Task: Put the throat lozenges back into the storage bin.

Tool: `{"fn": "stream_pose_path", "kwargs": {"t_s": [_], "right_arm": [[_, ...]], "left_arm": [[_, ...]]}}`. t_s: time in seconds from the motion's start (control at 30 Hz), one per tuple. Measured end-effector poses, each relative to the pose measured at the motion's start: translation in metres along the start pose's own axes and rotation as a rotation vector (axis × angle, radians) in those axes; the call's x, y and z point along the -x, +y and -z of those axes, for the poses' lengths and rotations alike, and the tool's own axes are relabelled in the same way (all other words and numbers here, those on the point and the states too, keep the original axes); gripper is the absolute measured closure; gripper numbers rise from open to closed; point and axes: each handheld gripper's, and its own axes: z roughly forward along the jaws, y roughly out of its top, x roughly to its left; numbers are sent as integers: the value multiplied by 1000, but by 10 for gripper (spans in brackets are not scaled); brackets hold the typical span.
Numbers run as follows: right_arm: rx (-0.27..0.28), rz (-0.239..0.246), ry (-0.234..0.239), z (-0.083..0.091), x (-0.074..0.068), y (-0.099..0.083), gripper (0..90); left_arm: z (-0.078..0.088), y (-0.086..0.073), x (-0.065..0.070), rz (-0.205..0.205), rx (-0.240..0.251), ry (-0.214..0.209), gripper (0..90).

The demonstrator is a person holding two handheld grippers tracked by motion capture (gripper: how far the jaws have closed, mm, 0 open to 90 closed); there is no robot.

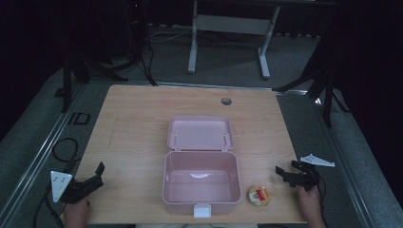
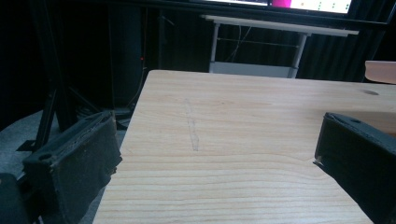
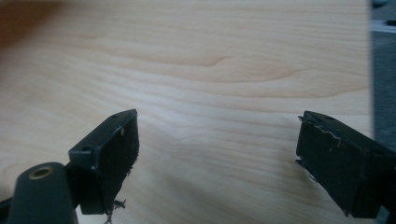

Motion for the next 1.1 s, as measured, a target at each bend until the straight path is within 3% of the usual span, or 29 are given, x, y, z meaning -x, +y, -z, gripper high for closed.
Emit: {"fn": "stream_pose_path", "kwargs": {"t_s": [0.1, 0.13, 0.17, 0.23, 0.3, 0.37, 0.5, 0.53, 0.57, 0.63, 0.7, 0.73, 0.77, 0.93, 0.97, 1.1], "right_arm": [[-52, 35, 91, -2, 2, 3, 122], [-52, 35, 91, -2, 2, 3, 122], [-68, 71, 148, -1, 3, 3, 122], [-78, 92, 173, -1, 2, 3, 122], [-129, 205, 213, -1, 0, 3, 128], [-155, 241, 244, 1, 0, 5, 130], [-212, 341, 264, 7, -3, 11, 137], [-212, 341, 264, 7, -3, 11, 137], [-252, 394, 274, 10, -7, 15, 138], [-315, 447, 283, 13, -13, 19, 137], [-372, 490, 292, 13, -17, 23, 138], [-372, 490, 292, 13, -17, 23, 138], [-436, 540, 283, 15, -22, 28, 138], [-513, 595, 292, 17, -30, 37, 140], [-585, 636, 298, 17, -34, 41, 144], [-690, 717, 289, 15, -43, 45, 144]], "left_arm": [[0, 0, 0, 3, 0, -2, 3], [0, 0, 0, 3, 0, -2, 3], [0, 0, 0, 0, 1, -4, 3], [0, 0, 0, 0, 1, -4, 4], [0, 0, 0, -3, -2, -8, 3], [0, 0, 0, -3, -2, -10, 4], [0, 0, 0, -1, -1, -14, 3], [0, 0, 0, -1, -1, -14, 4], [0, 0, 0, -1, 0, -16, 3], [0, 0, -1, 0, 0, -18, 3], [0, 0, -1, 0, -2, -23, 4], [0, 0, -1, 0, -2, -23, 3], [0, 0, -1, -2, 0, -23, 3], [0, 0, -1, 1, -1, -22, 3], [0, 0, -1, 1, -1, -21, 3], [0, 0, -1, -2, 0, -23, 4]]}}
